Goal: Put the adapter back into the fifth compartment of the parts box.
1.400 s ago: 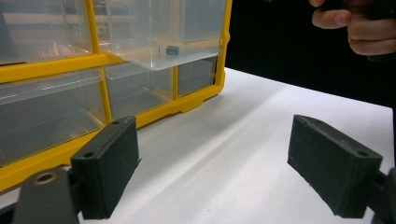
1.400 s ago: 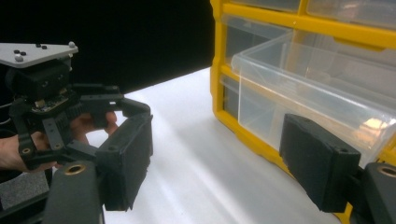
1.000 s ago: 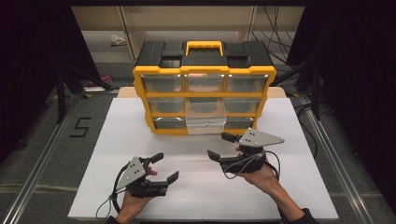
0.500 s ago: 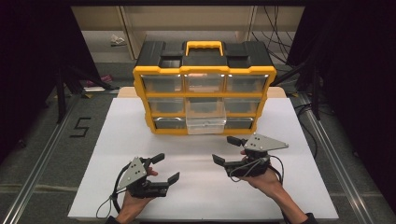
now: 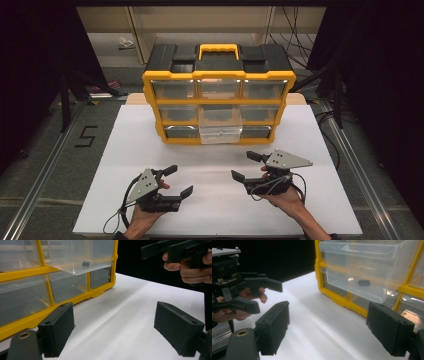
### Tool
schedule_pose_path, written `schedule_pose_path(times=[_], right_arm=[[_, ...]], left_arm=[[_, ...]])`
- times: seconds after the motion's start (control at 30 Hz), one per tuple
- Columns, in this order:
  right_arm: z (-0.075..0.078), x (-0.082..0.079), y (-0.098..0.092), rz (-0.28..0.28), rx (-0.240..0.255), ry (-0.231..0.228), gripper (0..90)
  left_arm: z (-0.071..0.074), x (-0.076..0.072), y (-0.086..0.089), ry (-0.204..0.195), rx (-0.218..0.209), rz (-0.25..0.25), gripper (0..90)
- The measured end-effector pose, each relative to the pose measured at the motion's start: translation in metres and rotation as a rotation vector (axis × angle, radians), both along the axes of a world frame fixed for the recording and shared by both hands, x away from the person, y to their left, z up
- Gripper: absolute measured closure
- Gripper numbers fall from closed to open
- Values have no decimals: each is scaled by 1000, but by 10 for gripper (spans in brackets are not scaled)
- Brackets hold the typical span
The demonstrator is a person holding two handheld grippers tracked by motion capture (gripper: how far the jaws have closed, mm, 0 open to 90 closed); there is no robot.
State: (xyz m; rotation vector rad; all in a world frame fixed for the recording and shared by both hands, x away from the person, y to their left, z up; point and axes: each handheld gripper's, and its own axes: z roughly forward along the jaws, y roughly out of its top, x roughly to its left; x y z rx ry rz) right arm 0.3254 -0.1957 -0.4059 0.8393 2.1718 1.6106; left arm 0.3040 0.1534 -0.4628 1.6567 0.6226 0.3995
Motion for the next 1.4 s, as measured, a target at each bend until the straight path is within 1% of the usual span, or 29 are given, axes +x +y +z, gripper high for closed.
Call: schedule_pose_path(times=[0.13, 0.4, 0.63, 1.0, 1.4], right_arm=[[-3, -1, -3, -3, 5, 11, 195], [-10, -5, -9, -12, 5, 11, 195], [-14, -7, -13, -17, 8, 11, 196], [-19, -11, -19, -23, 11, 1, 195], [-23, -17, -24, -37, 22, -5, 191]], left_arm=[[0, 0, 0, 2, 0, 0, 161], [0, 0, -1, 5, -1, -3, 161], [0, 0, -1, 6, 11, -2, 161], [-1, 0, -1, 9, 12, -5, 161], [0, 0, -1, 2, 10, -3, 161]])
